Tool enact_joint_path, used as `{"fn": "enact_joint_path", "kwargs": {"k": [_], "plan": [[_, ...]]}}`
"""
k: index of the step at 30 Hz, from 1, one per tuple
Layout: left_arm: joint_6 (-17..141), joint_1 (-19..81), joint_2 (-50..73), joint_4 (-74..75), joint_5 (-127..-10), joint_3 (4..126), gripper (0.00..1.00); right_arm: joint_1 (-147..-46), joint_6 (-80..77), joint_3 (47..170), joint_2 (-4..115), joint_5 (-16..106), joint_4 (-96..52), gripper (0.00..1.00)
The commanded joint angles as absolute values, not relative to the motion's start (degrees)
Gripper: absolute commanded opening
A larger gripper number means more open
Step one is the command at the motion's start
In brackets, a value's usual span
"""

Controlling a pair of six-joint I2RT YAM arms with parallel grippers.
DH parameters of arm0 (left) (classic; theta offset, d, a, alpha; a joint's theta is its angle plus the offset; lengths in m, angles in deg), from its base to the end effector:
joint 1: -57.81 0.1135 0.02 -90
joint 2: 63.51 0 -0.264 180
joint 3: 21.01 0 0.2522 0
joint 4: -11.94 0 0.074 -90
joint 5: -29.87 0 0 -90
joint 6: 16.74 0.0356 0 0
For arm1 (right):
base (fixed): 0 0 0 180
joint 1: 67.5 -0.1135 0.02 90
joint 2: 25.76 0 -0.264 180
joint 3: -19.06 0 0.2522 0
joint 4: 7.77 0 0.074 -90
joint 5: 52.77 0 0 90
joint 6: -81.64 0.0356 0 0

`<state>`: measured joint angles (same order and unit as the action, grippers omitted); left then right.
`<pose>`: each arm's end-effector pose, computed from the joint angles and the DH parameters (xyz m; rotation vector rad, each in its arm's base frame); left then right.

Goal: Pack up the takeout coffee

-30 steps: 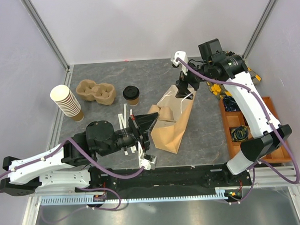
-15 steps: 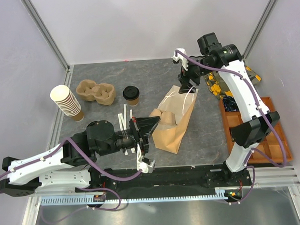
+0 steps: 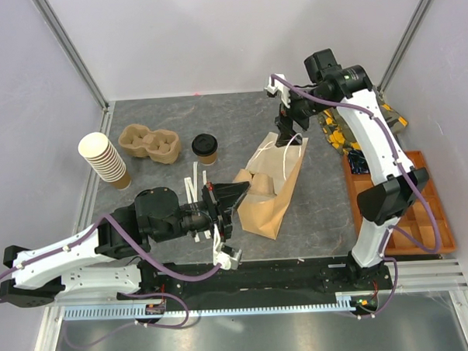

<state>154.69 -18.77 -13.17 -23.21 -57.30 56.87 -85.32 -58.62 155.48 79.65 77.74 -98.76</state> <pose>0.0443 -0.1783 0.4188 1.6659 0.3612 0.1052 0.3327 0.1312 0.4104 -1.5235 1.8356 0.6633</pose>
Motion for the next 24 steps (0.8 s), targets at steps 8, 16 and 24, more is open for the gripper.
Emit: {"fn": "enact_joint_path", "kwargs": {"k": [8,16,24], "plan": [[154.48,-18.13,-12.98,-24.14,-58.9,58.93,0.02,-86.83,-42.99,140.49,69.69,71.07,-78.84,0.98],[154.47,-17.78,-12.8,-24.32,-58.9,59.02,0.02,-86.83,-41.22,139.97,70.31,71.77,-76.55,0.94],[154.39,-17.17,-12.98,-24.76,-58.81,58.84,0.02,-85.6,-49.66,140.75,72.85,73.97,-84.97,0.7]]}}
